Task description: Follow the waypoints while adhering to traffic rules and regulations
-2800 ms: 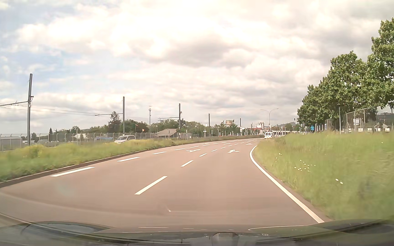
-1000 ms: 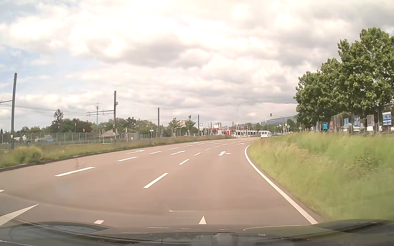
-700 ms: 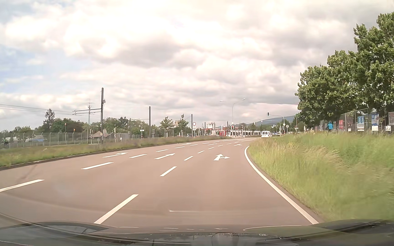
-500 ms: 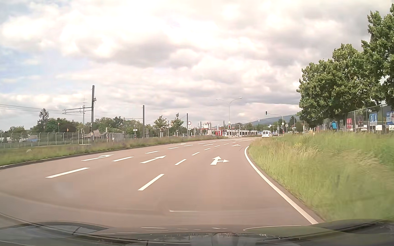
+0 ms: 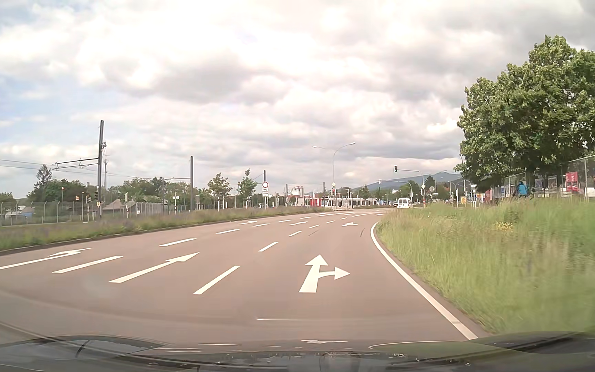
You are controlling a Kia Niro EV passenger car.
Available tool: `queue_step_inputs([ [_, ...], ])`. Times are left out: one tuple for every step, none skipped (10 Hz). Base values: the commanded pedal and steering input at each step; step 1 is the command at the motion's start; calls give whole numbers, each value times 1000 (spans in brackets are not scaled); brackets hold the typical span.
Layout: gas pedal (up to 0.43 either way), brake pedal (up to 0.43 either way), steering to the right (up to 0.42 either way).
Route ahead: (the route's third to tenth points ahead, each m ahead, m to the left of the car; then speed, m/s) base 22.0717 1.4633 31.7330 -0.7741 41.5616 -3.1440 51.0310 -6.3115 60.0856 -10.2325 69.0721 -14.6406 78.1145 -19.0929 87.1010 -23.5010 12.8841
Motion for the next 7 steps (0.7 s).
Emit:
queue_step_inputs([
  [87, 0, 29],
  [87, 0, 29],
  [87, 0, 29],
  [79, 0, 29],
  [79, 0, 29],
  [79, 0, 29],
  [79, 0, 29],
])
